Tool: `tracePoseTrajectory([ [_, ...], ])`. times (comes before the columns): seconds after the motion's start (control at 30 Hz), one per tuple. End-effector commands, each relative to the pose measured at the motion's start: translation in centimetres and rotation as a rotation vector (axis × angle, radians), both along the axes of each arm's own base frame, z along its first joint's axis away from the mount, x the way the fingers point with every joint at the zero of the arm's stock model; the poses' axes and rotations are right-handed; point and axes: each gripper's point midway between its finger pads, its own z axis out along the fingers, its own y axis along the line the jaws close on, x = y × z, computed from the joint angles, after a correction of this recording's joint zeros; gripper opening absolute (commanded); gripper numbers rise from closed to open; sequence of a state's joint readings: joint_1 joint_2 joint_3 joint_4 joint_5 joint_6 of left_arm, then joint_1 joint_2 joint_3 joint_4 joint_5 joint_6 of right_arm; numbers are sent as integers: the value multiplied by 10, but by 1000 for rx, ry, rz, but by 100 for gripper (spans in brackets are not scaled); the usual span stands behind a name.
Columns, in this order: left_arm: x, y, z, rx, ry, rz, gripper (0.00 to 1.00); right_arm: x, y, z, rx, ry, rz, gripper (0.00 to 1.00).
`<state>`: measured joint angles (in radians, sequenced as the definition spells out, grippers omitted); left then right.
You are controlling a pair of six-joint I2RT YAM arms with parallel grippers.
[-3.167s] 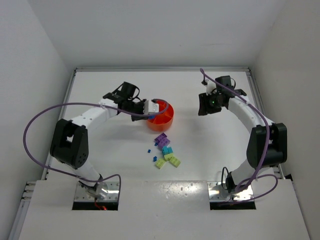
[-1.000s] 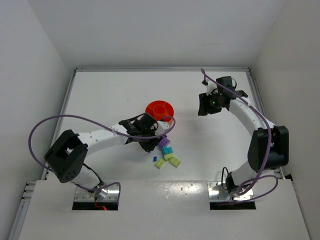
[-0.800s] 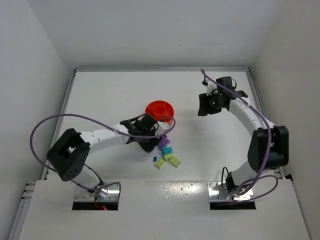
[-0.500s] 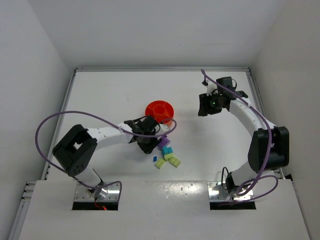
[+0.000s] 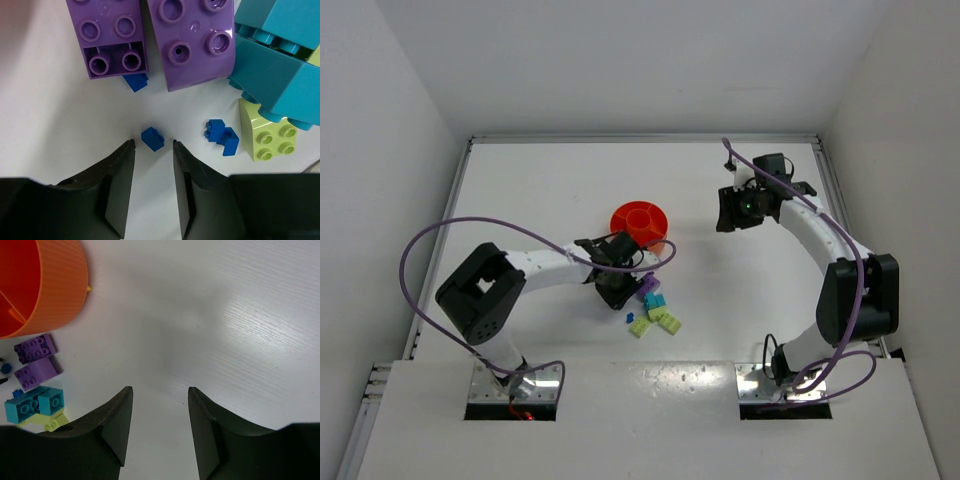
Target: Sort the legos into containers by color
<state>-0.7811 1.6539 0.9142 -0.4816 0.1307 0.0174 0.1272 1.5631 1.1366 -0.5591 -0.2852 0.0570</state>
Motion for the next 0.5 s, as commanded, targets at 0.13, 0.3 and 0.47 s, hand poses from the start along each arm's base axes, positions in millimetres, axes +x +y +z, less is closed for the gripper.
tracePoseTrajectory([
  [0.13, 3, -10, 3, -13, -1, -8, 43, 3, 0, 12, 11, -44, -11, 49],
  [0.3, 6, -13, 1, -10, 2, -8, 42, 1, -1, 9, 10, -35, -11, 49],
  [0.47, 5, -11, -5, 19, 2, -20, 35, 1, -1, 9, 10, -35, -11, 49],
])
